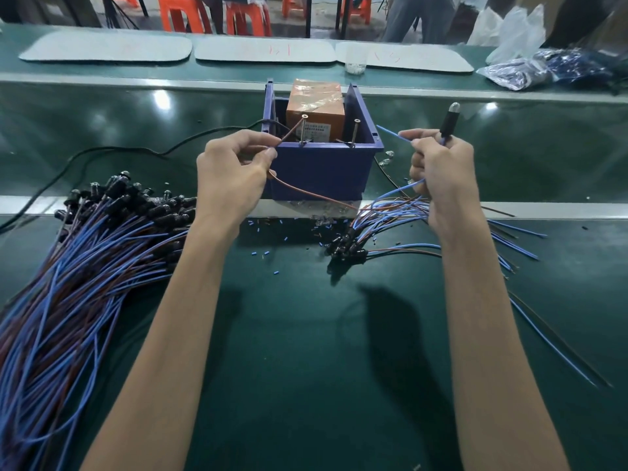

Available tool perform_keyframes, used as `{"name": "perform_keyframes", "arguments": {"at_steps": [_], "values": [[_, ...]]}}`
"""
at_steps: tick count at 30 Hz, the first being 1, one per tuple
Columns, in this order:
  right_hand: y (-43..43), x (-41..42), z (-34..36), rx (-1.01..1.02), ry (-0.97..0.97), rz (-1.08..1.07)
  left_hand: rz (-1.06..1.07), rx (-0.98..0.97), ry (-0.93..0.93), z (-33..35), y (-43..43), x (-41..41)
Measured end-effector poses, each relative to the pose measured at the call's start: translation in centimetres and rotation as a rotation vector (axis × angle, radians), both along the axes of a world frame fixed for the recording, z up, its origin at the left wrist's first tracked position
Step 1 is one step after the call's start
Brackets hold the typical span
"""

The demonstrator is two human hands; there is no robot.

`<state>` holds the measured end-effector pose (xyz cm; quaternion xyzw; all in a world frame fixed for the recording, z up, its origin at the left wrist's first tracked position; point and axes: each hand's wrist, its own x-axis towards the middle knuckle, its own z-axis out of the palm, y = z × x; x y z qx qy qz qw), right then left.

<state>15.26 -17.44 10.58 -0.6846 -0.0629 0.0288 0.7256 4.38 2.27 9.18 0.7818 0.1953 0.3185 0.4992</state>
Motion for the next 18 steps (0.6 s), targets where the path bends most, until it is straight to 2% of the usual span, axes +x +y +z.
{"name": "perform_keyframes", "arguments": {"at_steps": [6,18], "values": [[0.3,0.2,-0.9,-0.032,0.056,0.039,0.070,-0.064,0.078,-0.6,-0.1,0.4],[1.0,0.2,-1.5,-0.041,0.070,0.058,0.010,-0.122,0.052,-1.3,0.2,0.7]]}}
